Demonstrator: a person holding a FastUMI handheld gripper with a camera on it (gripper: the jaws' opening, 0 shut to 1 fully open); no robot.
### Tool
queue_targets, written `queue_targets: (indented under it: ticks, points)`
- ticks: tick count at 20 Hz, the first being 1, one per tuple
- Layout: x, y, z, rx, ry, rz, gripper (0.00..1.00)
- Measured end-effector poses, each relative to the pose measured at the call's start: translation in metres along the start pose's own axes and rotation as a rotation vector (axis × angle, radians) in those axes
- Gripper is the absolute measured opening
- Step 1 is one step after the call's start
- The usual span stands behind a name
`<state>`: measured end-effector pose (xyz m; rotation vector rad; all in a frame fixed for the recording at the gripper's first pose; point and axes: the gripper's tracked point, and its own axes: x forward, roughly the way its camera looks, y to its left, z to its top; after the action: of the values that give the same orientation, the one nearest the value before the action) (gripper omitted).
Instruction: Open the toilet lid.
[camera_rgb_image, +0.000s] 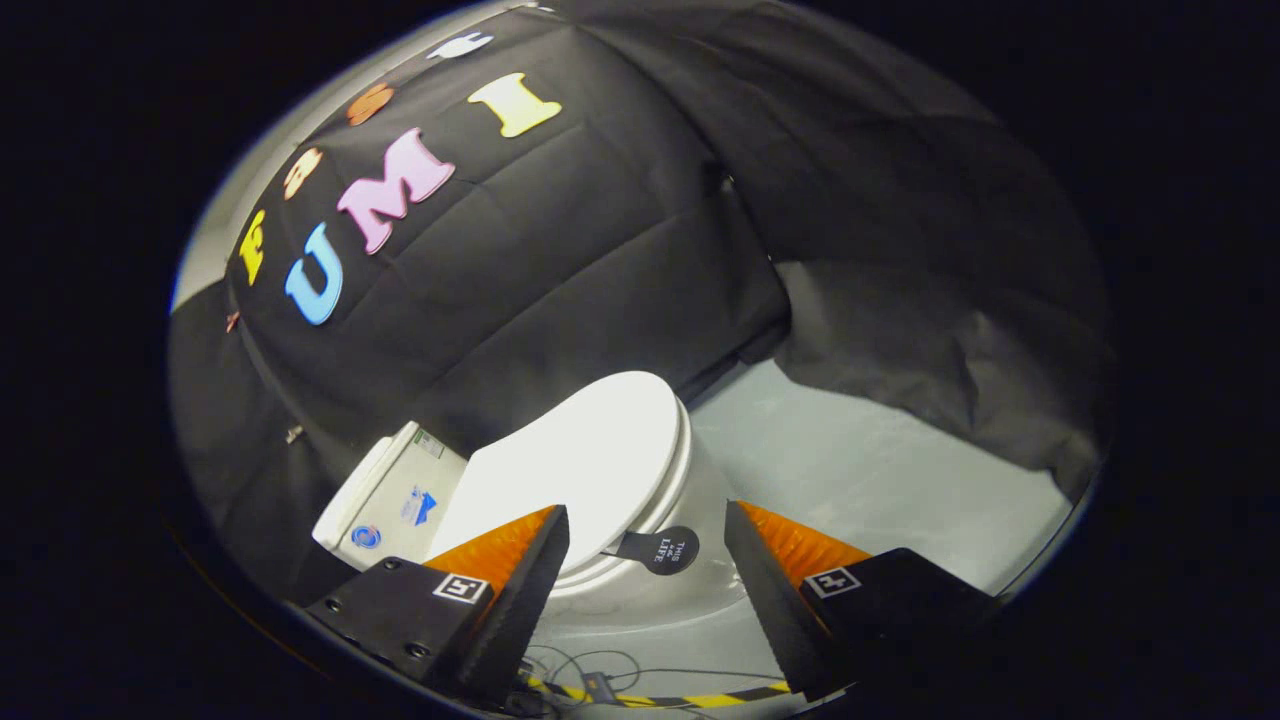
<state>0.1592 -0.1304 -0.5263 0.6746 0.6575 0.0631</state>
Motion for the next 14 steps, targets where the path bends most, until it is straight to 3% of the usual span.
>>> queue_targets:
  ticks: [9,14]
  points:
    - [0.038,-0.022,-0.02,0.44,0.16,0.1,0.98]
    - [0.057,-0.024,-0.038,0.505,0.217,0.112,0.95]
